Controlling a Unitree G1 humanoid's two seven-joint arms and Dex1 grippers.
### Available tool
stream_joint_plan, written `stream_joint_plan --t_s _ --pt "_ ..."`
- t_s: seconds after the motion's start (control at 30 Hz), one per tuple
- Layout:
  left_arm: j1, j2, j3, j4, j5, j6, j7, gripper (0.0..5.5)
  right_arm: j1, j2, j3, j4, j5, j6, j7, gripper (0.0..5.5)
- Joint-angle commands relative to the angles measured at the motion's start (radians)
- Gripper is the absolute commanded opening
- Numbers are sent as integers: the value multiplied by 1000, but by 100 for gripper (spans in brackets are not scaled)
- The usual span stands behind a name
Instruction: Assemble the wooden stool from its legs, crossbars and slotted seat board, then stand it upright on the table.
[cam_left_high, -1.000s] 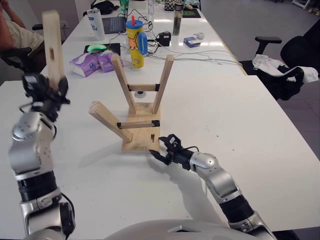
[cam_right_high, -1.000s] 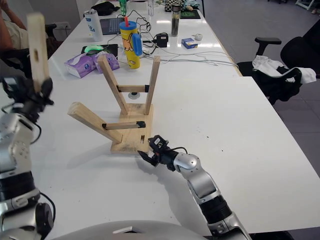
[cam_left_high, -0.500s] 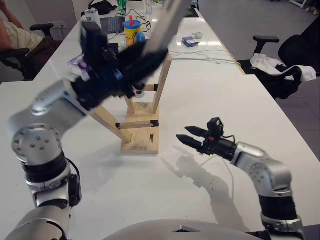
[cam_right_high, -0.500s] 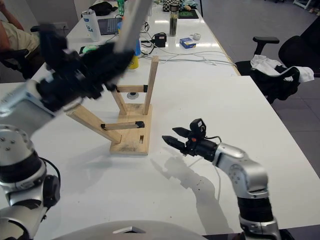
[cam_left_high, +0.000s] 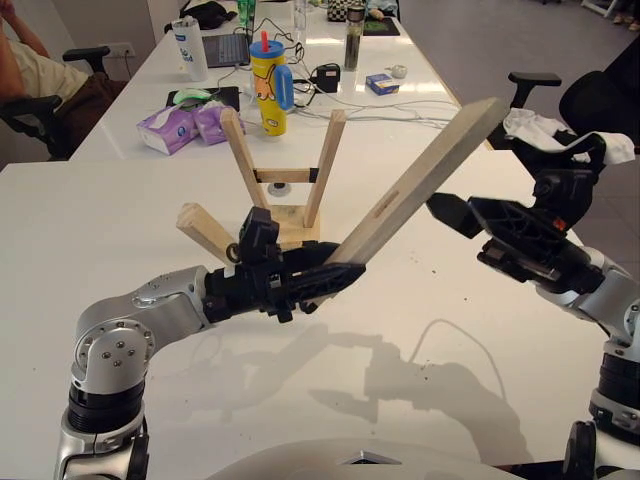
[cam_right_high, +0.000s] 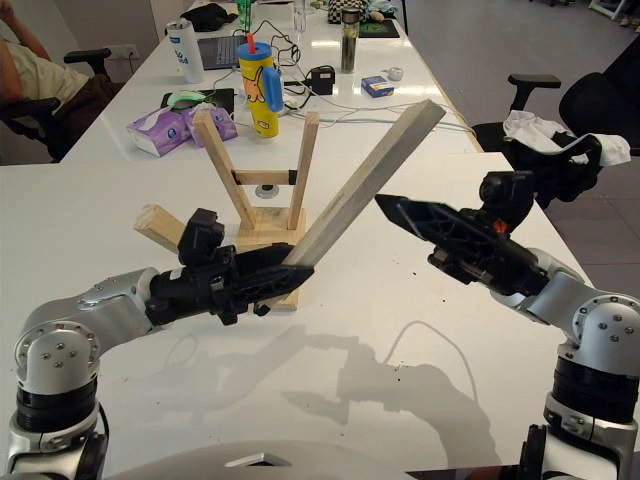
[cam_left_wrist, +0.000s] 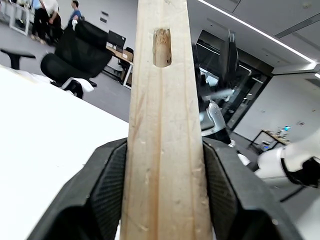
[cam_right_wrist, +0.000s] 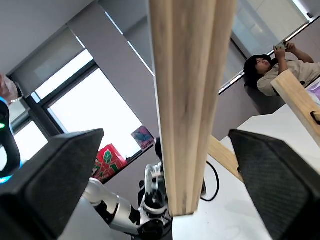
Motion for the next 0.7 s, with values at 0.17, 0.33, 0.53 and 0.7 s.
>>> stream_joint_plan --t_s 0.17,0.33,0.53,0.7 --pt "45 89 -15 7 -76 38 -85 205 -26 -66 52 -14 60 -11 -55 445" --pt "28 118 -4 24 -139 44 -78 205 -28 -78 92 -42 62 -12 -52 373" --pt "44 161 -20 10 -135 52 -101 205 2 -86 101 -46 60 -10 -8 253" --pt "62 176 -38 -10 -24 6 -132 255 15 -78 105 -32 14 -18 32 214"
